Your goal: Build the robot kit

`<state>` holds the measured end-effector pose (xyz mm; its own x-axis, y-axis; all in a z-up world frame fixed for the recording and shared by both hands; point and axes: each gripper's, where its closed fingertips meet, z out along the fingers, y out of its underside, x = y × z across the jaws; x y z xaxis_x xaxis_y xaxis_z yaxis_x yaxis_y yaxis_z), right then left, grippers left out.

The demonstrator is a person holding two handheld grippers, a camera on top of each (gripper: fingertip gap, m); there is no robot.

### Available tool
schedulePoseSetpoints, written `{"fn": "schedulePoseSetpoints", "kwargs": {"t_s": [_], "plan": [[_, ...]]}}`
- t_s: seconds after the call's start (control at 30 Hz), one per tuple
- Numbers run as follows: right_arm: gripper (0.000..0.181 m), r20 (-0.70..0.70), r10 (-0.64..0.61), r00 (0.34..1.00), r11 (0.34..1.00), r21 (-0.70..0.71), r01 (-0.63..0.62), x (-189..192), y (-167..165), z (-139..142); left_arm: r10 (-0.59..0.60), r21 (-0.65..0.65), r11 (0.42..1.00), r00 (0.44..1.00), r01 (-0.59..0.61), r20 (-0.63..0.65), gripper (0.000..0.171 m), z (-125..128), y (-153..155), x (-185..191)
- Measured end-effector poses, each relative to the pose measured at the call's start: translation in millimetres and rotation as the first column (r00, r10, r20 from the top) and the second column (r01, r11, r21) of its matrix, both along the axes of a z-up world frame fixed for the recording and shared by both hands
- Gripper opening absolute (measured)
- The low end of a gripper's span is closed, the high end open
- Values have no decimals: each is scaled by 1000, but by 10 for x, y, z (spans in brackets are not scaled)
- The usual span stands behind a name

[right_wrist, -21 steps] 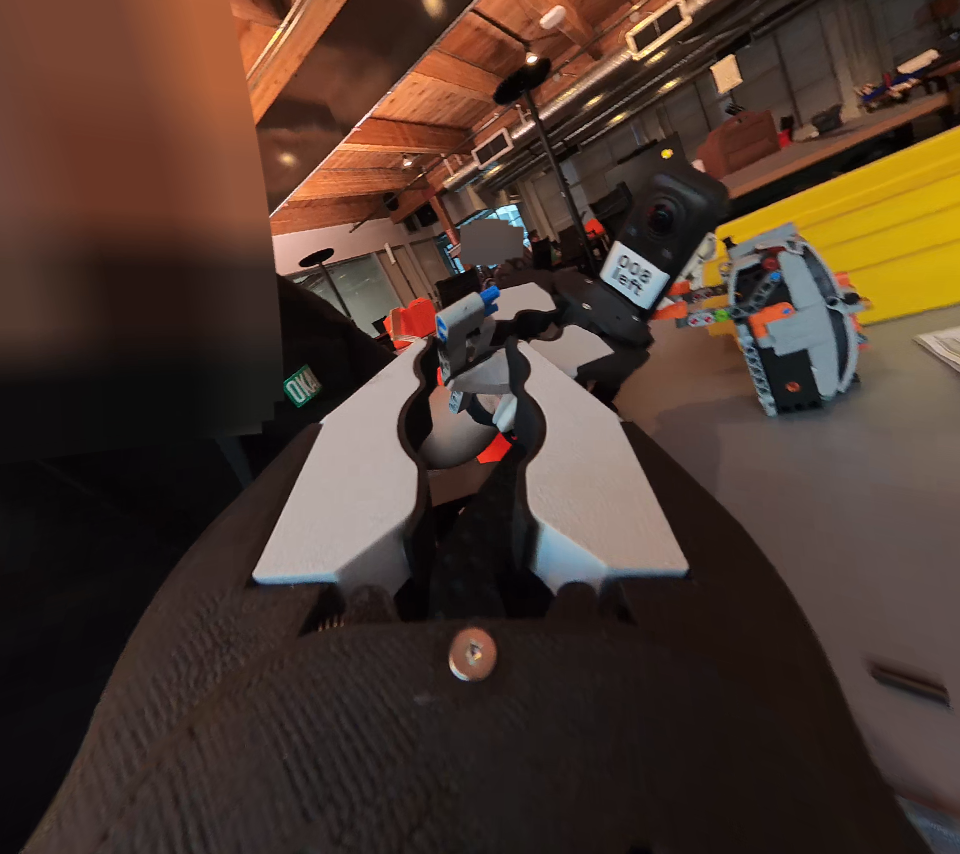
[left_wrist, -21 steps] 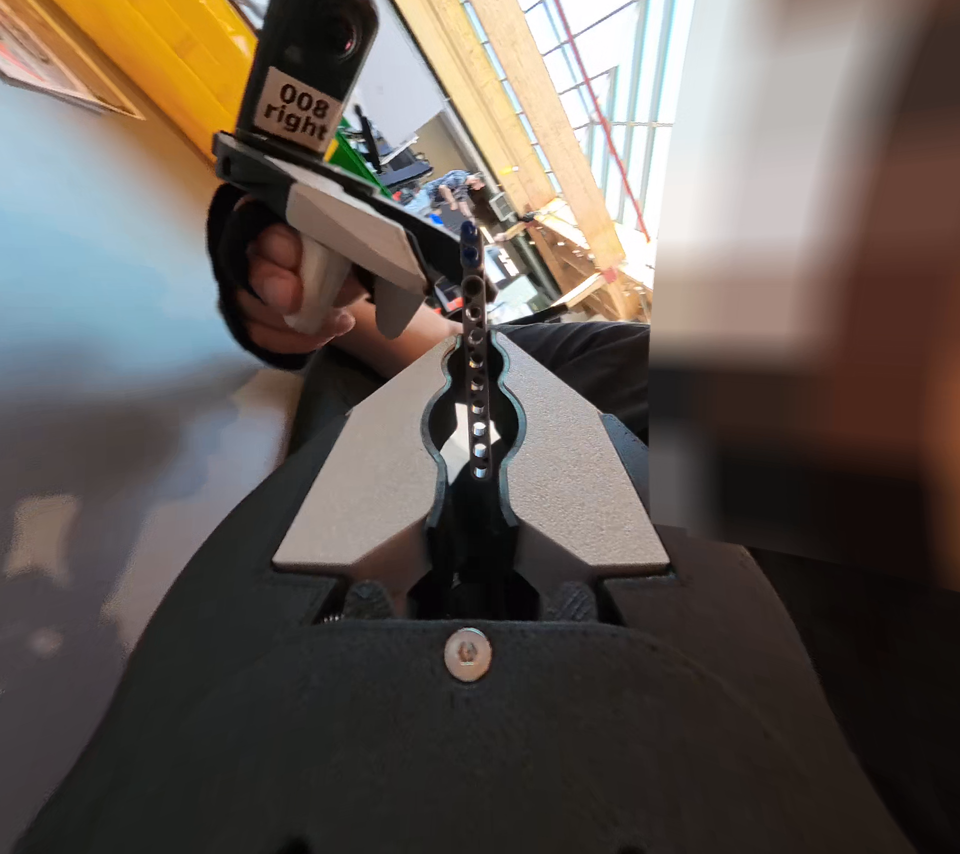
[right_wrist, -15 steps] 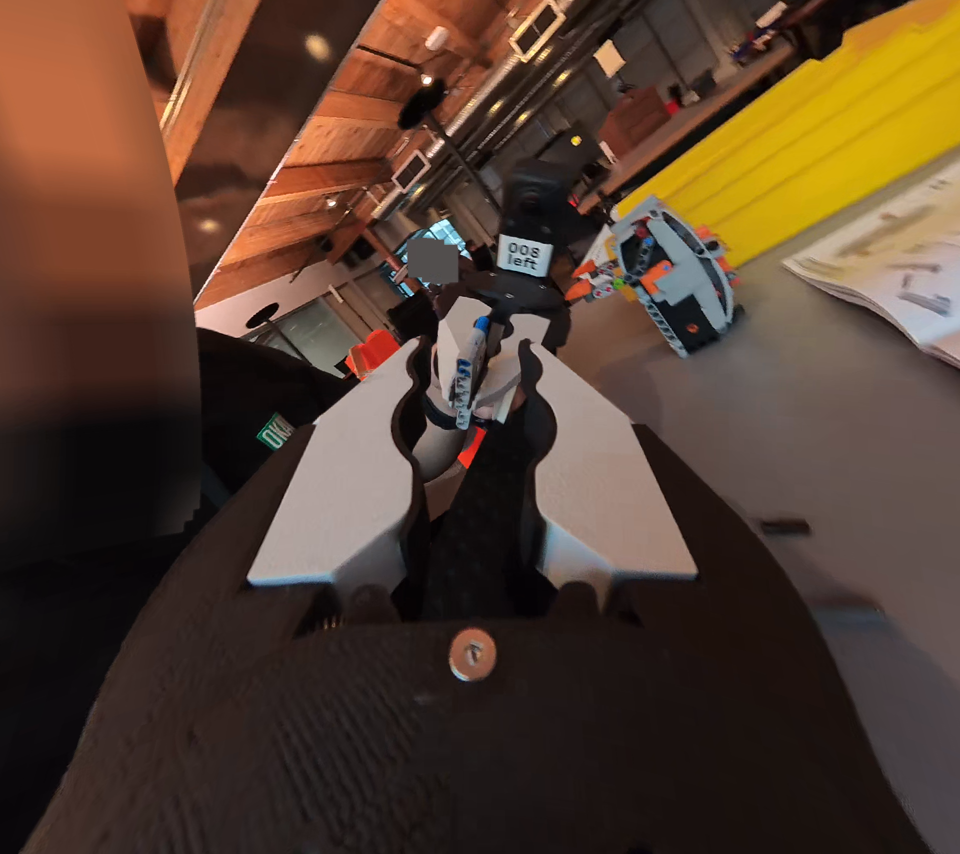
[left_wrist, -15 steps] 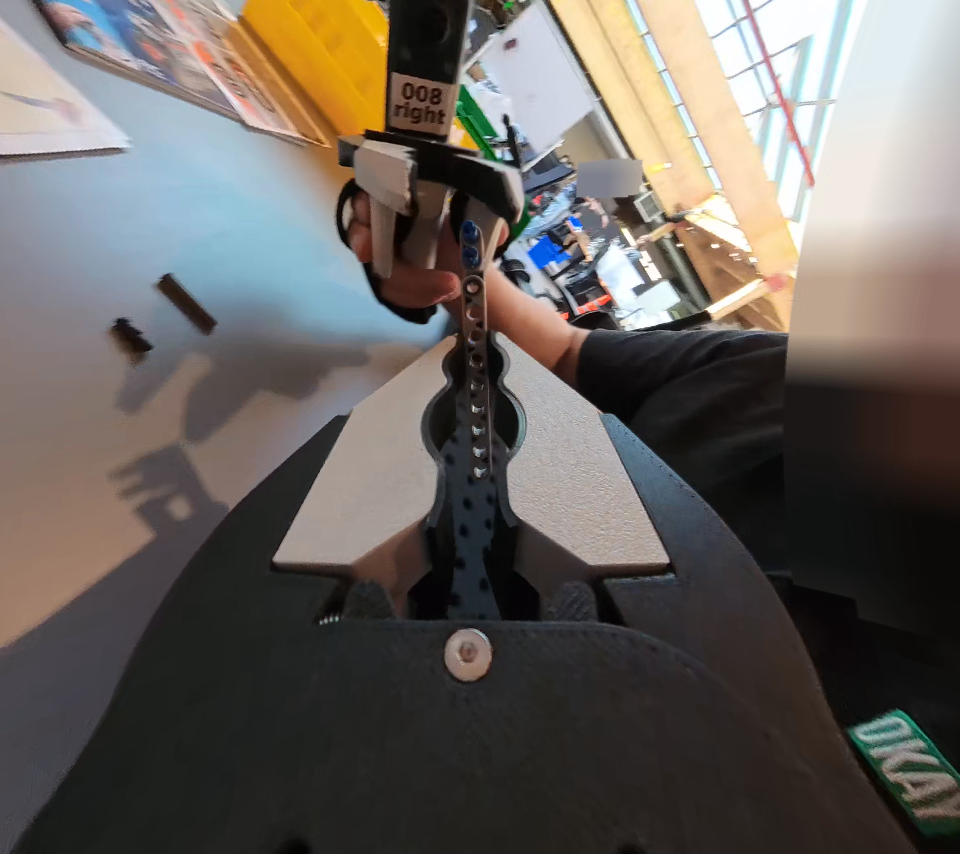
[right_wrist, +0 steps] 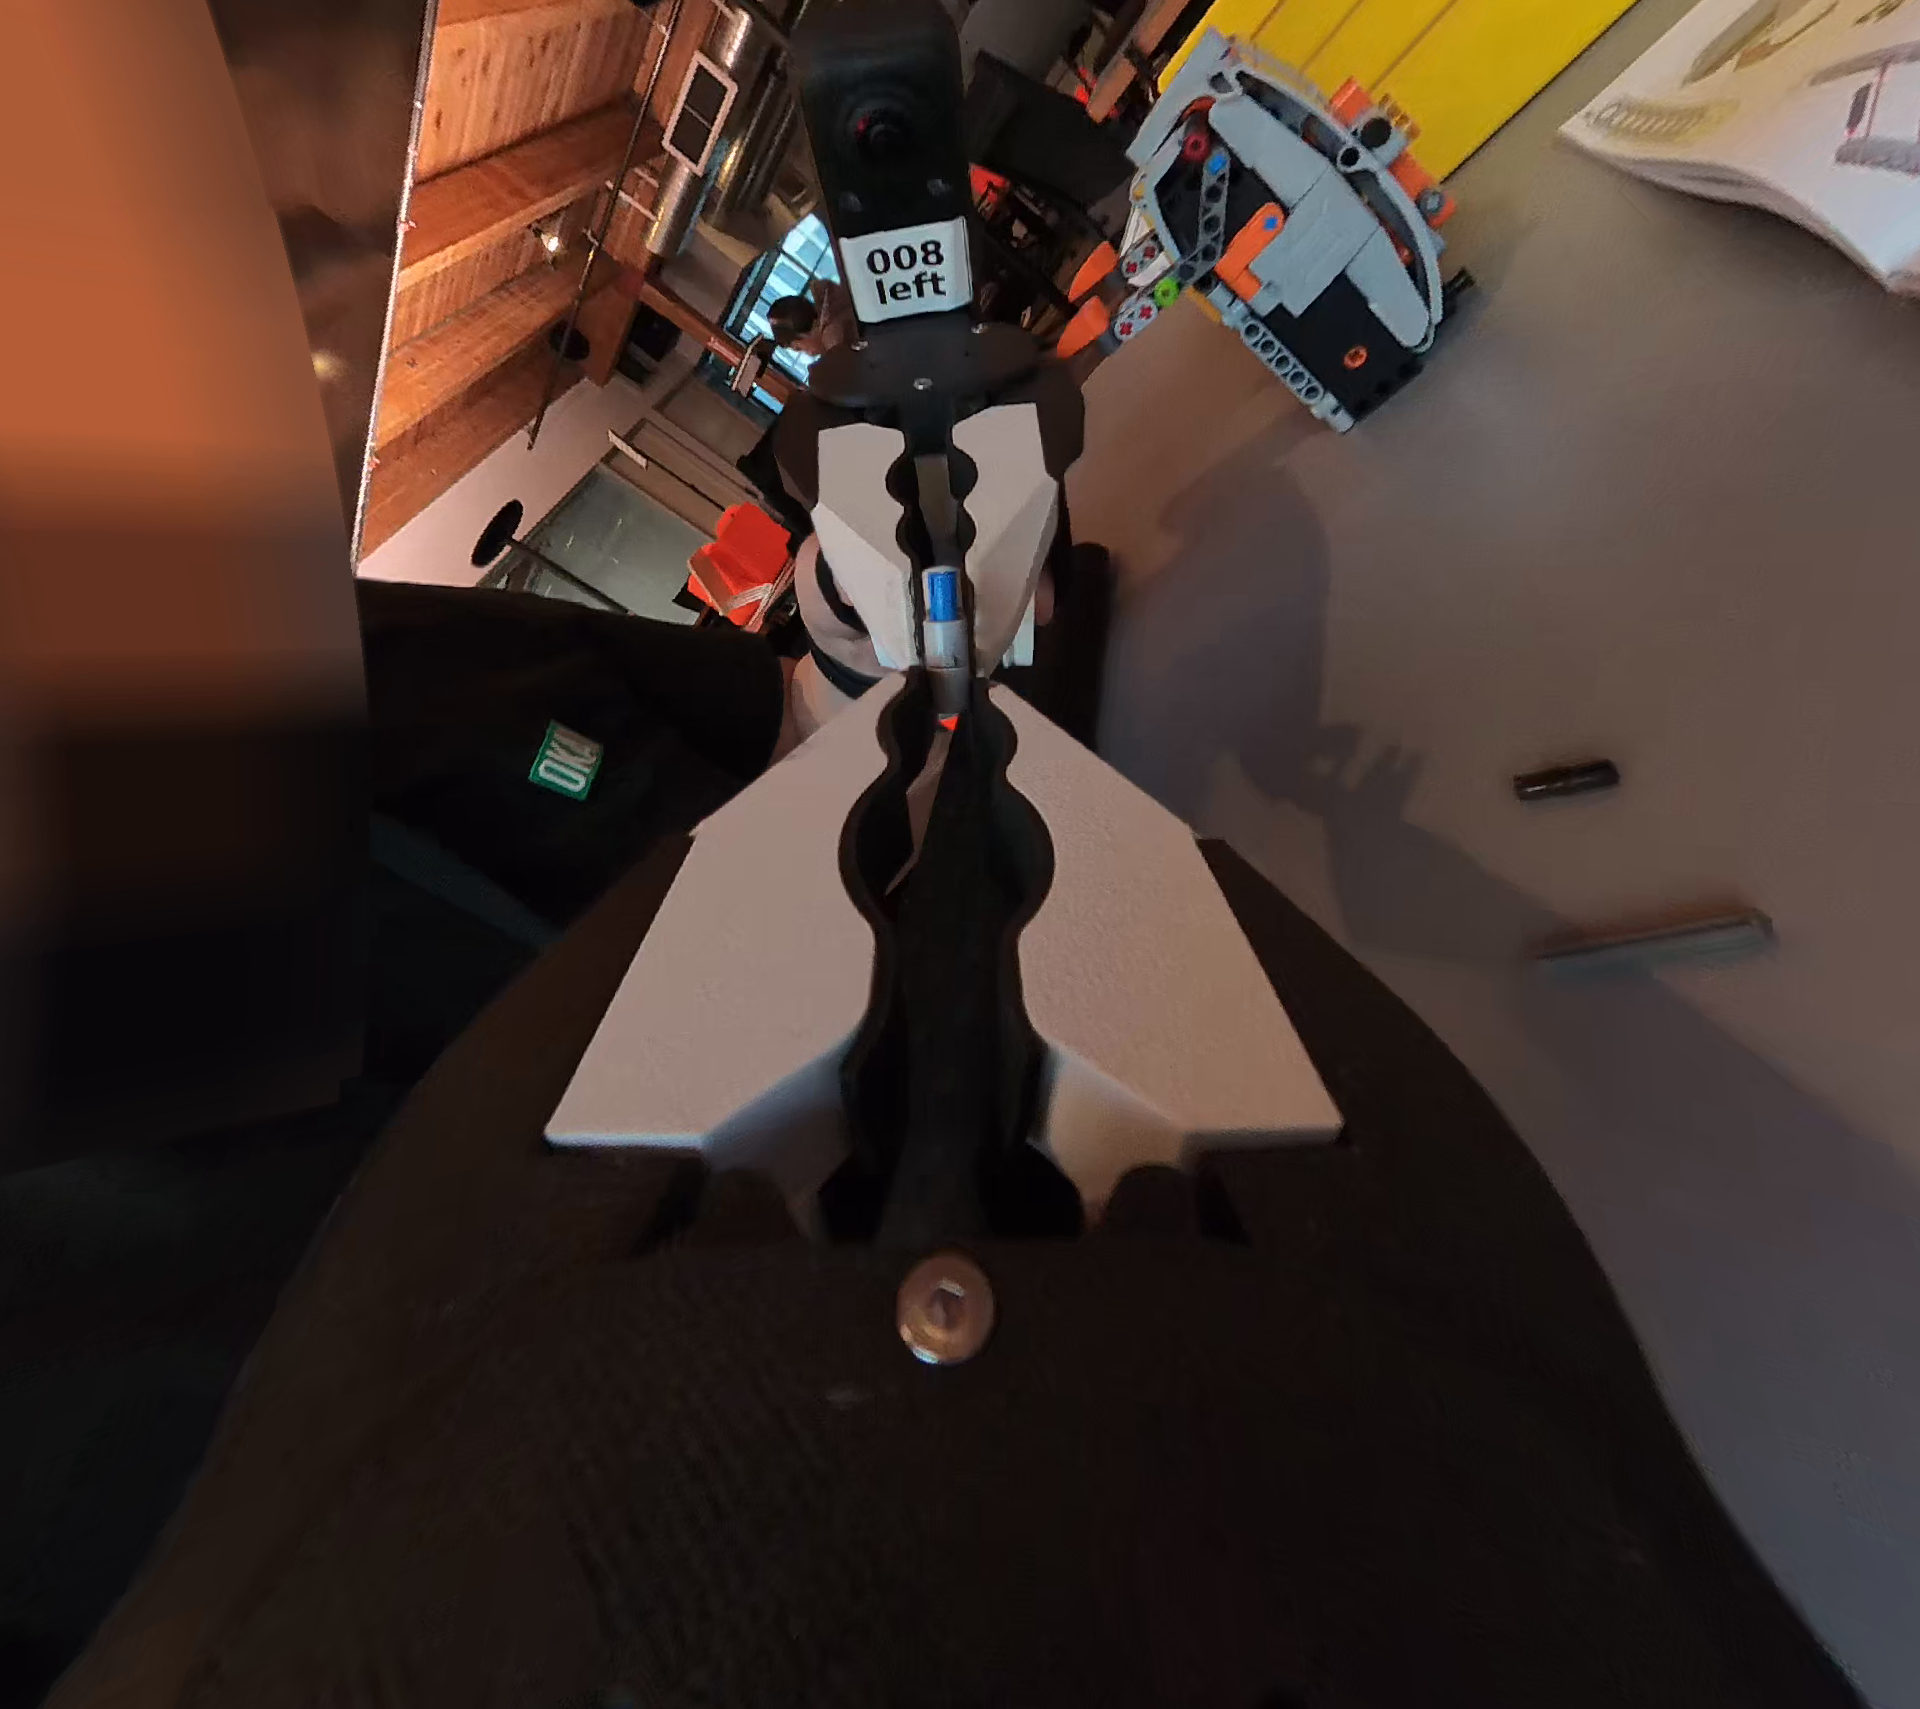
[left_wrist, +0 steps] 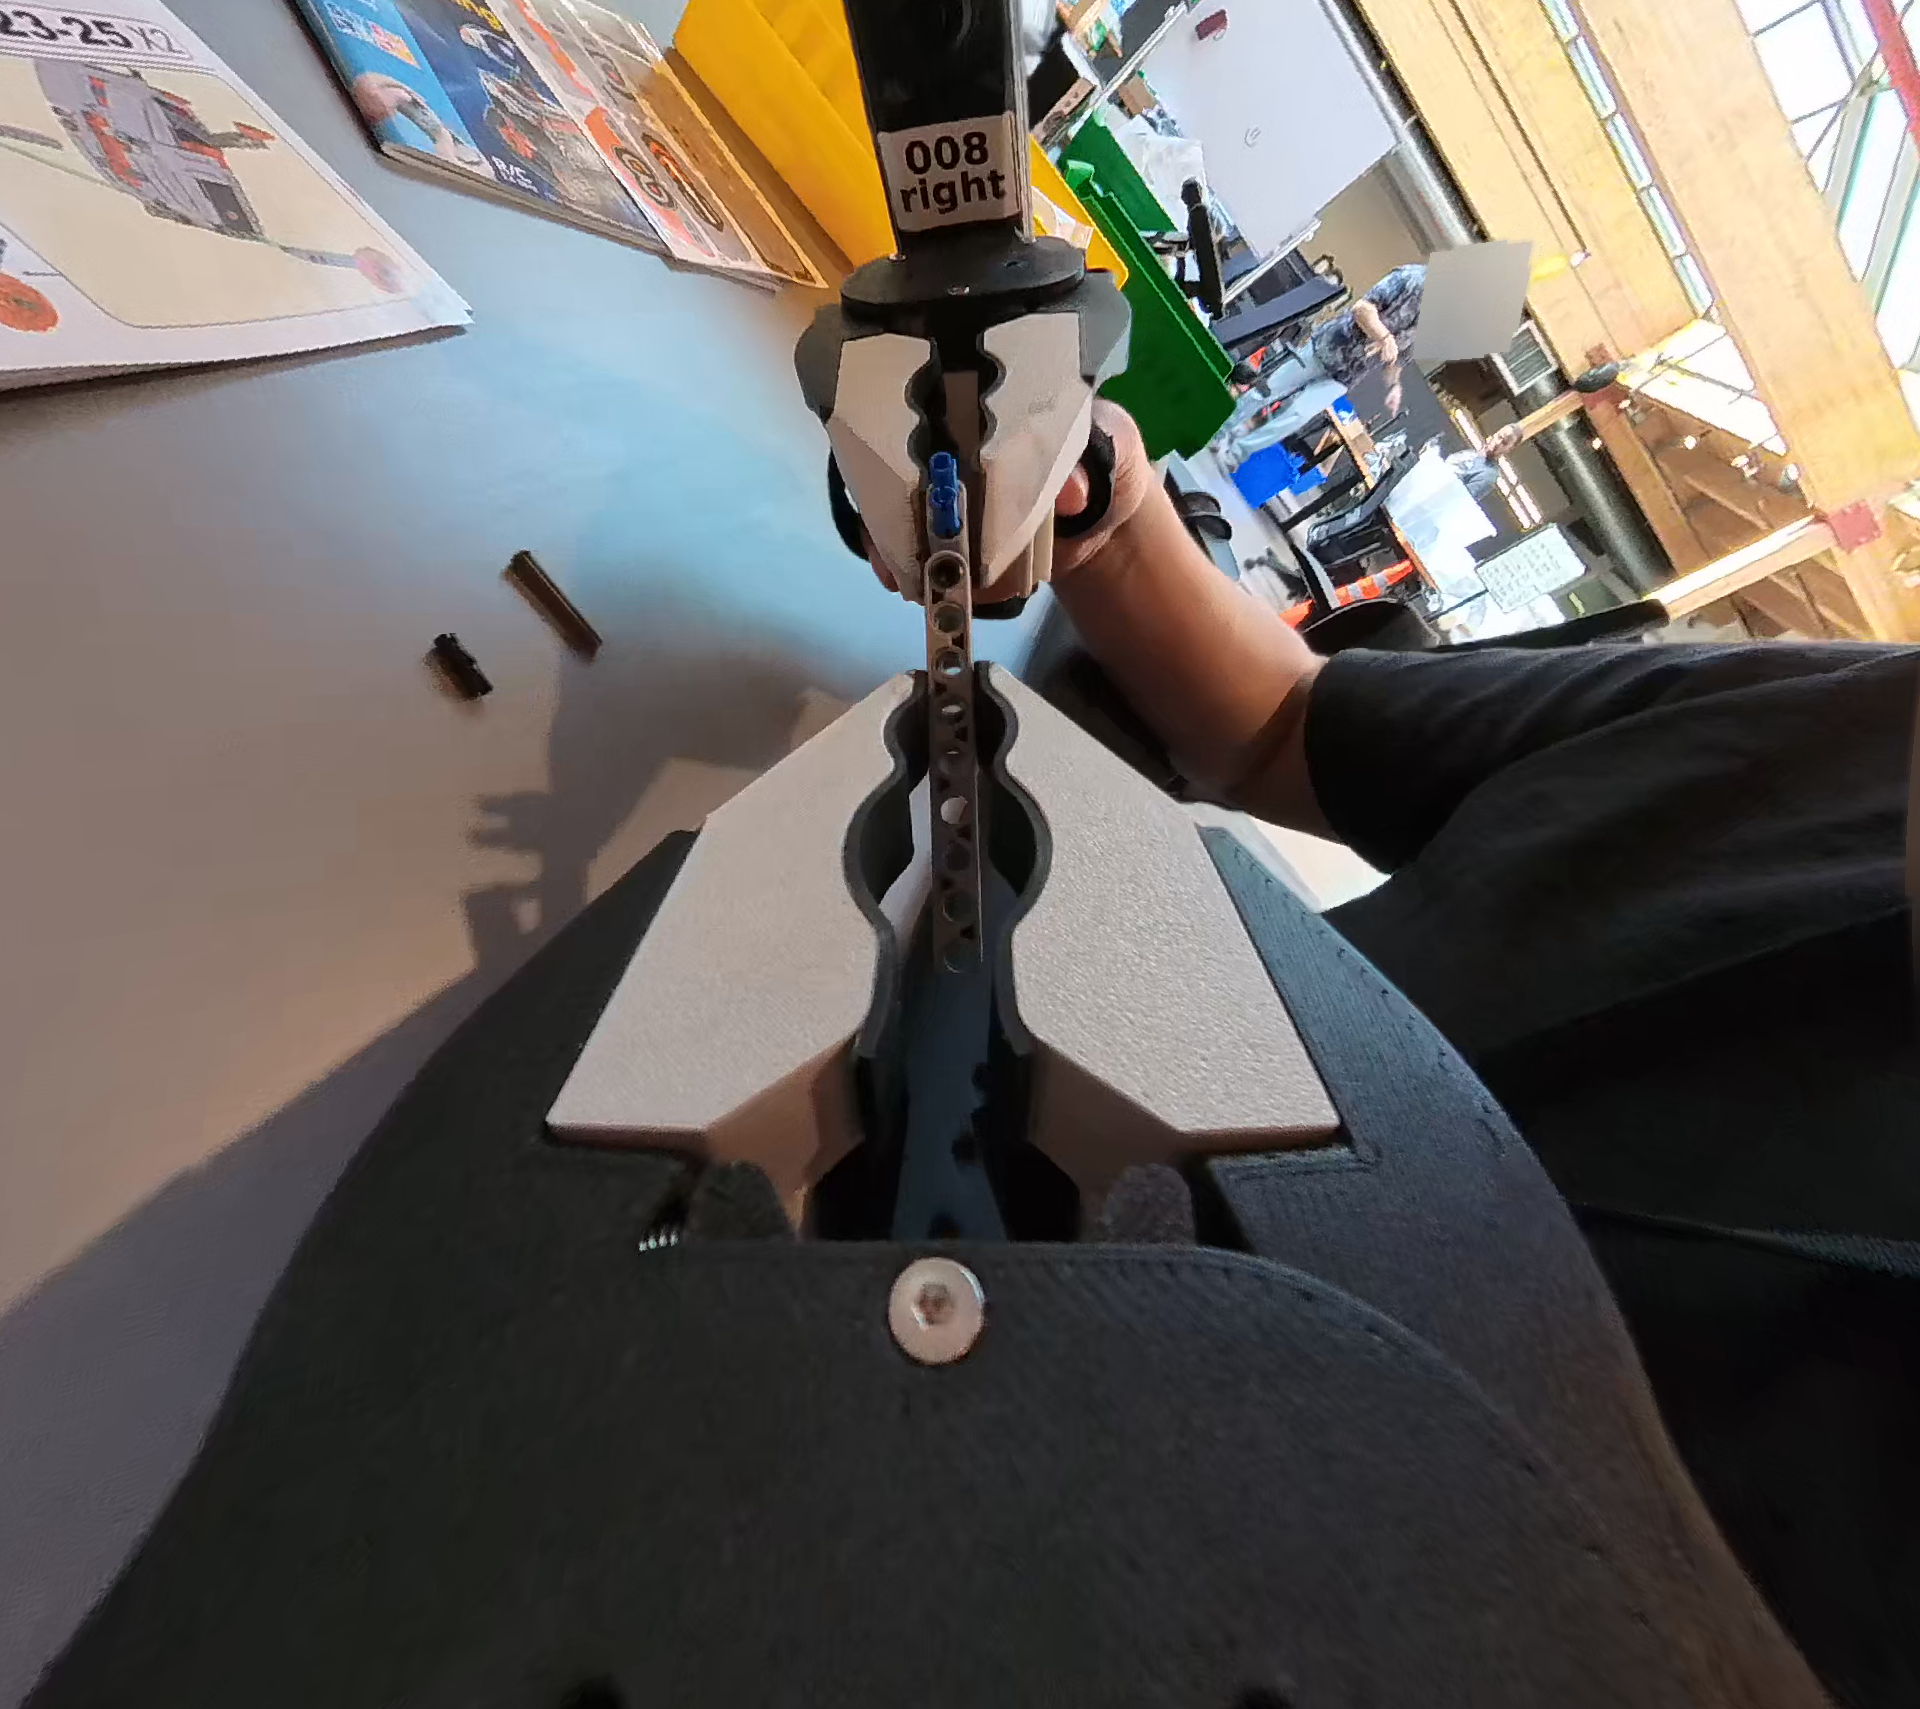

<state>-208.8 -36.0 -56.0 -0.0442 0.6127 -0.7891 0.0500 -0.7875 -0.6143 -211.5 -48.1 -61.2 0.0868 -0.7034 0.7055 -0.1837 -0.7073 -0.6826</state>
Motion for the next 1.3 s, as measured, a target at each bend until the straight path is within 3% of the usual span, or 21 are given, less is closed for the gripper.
{"fn": "schedulePoseSetpoints", "kwargs": {"t_s": [0.13, 0.3, 0.43, 0.7, 0.83, 0.93, 1.13, 1.23, 1.3], "plan": [[5, 31, 26, 999, 1000, 15, -26, 12, -37, -17, -6, 11, 1000, 1000, 6, -9, 6, -7, -21, 7], [5, 88, 41, 995, 999, 16, -43, 13, -69, -99, -14, -78, 997, 999, 17, 40, 6, -50, -4, -29], [6, 198, 54, 979, 998, 22, -60, 156, -116, -263, 35, -17, 999, 999, -35, -2, 5, -43, 84, -175], [5, 480, -92, 872, 984, -92, 155, 1073, 148, -809, 131, 41, 991, 990, -129, -53, 5, 198, 201, -477], [7, 506, -59, 860, 969, -177, 171, 1216, 161, -967, 141, 32, 990, 988, -139, -60, 5, 197, 227, -526], [10, 536, -91, 839, 968, -150, 201, 1287, 235, -1029, 143, 11, 990, 988, -143, -64, 5, 168, 209, -578], [31, 607, -234, 759, 959, 17, 283, 1536, 420, -967, 156, -10, 988, 986, -156, -52, 5, 203, 190, -636], [30, 651, -386, 653, 921, 234, 311, 1735, 581, -865, 142, -29, 989, 989, -144, -46, 5, 205, 183, -614], [30, 509, -490, 708, 860, 414, 298, 1533, 686, -497, 110, -56, 992, 993, -112, -30, 5, 203, 145, -550]]}}
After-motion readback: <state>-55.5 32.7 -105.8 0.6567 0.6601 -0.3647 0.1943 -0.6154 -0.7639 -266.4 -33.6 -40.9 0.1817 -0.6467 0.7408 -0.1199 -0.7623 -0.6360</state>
